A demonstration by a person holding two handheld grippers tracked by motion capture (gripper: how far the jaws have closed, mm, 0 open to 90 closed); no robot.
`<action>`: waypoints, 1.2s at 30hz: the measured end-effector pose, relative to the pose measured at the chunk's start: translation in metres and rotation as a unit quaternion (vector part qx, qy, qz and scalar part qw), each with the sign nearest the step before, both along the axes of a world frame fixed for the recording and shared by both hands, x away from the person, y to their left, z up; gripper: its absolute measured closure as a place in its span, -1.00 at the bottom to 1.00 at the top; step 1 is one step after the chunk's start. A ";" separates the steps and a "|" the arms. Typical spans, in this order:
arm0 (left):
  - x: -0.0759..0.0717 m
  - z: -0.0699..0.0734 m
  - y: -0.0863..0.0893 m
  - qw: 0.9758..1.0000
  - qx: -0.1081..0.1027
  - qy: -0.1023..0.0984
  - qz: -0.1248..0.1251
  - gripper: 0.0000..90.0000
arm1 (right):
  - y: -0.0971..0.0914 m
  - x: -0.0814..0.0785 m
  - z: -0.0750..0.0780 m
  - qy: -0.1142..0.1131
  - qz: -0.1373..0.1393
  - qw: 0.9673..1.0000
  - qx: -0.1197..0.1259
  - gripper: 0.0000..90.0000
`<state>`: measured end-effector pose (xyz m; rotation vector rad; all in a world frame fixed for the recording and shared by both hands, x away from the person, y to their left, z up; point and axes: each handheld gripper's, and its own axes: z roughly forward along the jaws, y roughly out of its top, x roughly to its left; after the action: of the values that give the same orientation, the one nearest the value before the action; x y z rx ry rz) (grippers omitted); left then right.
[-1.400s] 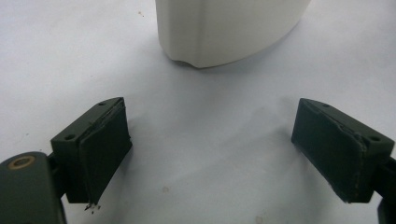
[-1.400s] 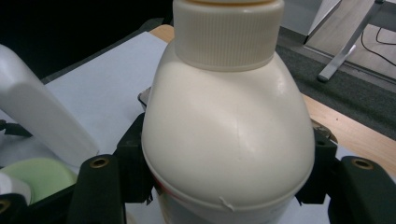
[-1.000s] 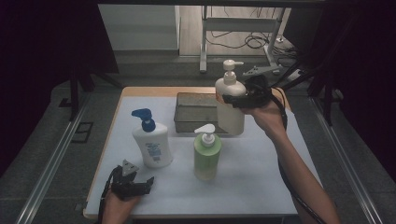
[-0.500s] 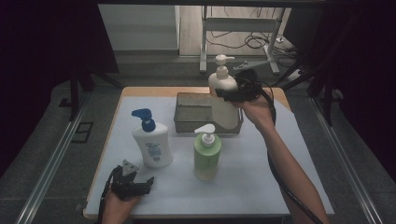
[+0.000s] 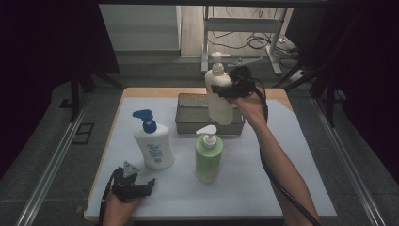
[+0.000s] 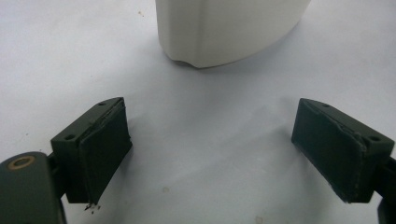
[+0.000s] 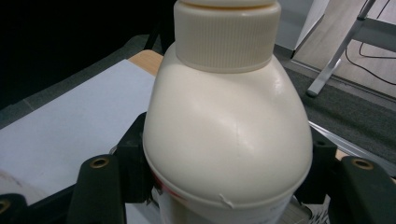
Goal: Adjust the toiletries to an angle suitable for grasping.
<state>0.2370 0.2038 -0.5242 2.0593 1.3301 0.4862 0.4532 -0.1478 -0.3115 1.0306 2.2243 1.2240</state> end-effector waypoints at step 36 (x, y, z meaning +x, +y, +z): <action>0.000 0.000 0.000 1.000 0.000 0.002 -0.001 -0.76 | 0.037 0.038 -0.039 -0.018 -0.014 1.000 -0.011 -0.18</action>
<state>0.2371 0.2040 -0.5241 2.0618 1.3307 0.4826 0.4915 -0.1109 -0.3503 1.0191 2.1841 1.1955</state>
